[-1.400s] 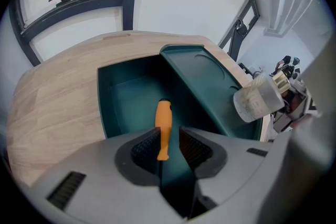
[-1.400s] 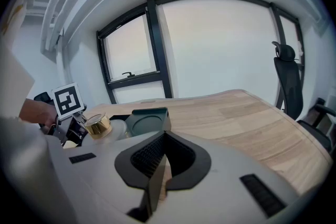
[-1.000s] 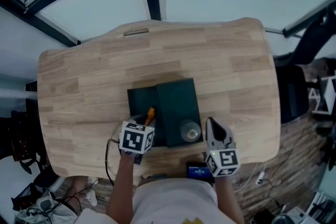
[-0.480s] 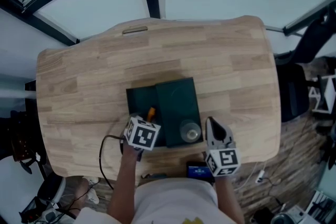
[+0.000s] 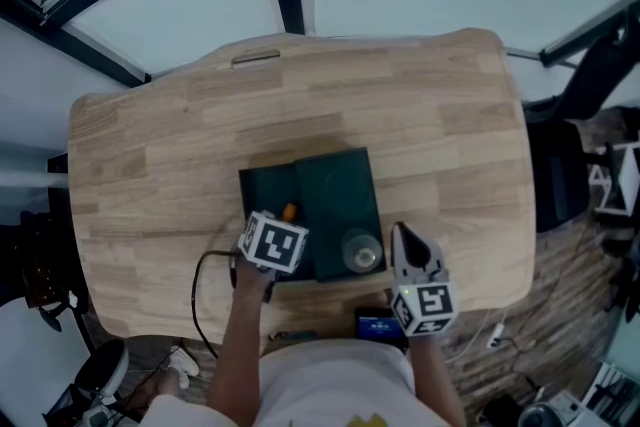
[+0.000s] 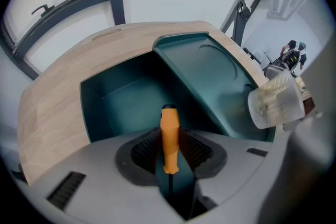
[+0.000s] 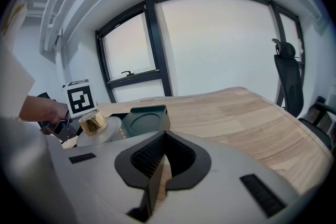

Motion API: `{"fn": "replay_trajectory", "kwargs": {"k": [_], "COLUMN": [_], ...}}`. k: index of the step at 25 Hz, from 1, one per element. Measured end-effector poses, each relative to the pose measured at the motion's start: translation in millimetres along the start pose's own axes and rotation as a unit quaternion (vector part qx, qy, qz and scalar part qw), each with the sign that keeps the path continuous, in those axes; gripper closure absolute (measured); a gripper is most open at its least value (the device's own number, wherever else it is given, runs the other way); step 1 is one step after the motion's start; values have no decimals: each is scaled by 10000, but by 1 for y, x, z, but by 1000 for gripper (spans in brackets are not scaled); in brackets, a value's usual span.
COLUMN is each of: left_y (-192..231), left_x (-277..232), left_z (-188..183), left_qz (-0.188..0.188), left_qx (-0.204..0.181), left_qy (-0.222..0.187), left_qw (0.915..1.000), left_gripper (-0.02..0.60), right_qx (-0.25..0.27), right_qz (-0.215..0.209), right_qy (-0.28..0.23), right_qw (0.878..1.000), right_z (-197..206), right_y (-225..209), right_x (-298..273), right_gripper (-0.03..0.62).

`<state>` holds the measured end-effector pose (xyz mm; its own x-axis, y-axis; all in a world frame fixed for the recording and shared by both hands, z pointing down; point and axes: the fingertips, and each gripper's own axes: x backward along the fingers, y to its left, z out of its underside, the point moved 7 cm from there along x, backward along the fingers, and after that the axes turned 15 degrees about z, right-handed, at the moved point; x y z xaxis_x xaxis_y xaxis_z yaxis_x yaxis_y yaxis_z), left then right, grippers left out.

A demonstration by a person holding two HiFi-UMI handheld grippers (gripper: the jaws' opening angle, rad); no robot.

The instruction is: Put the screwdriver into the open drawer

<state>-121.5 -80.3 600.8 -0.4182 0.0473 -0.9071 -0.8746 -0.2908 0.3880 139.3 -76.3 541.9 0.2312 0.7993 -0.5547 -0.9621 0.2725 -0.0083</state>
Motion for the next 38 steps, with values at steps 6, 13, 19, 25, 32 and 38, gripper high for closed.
{"fn": "replay_trajectory", "kwargs": {"k": [6,13,19,25,32,38], "left_y": [1,-4,-6,-7,-9,-12], "left_x": [1,-5,-3,-1,2,-1], "left_z": [1,4,2,4,6,7], "left_qz": [544,399,409,376,418,486], "left_qx": [831,906,798,711,606,542], "left_qy": [-289,-427,-663,-734,-875,-896], "left_qw": [9946,9942,9938,9941,9934,9933], "left_gripper": [472,472,472,472,472,472], "right_qx": [-13,-30,-62,-70,-87,-102], "right_qz": [-2,42,52,43,40,59], "right_qy": [14,13,-11,-8,-55,-99], "right_qw": [10000,10000,10000,10000,9999,9999], "right_z": [2,2,3,5,4,3], "right_y": [-3,-7,-9,-9,-8,-8], "right_x": [0,3,5,9,13,17], "right_gripper": [597,597,597,597,597,597]}}
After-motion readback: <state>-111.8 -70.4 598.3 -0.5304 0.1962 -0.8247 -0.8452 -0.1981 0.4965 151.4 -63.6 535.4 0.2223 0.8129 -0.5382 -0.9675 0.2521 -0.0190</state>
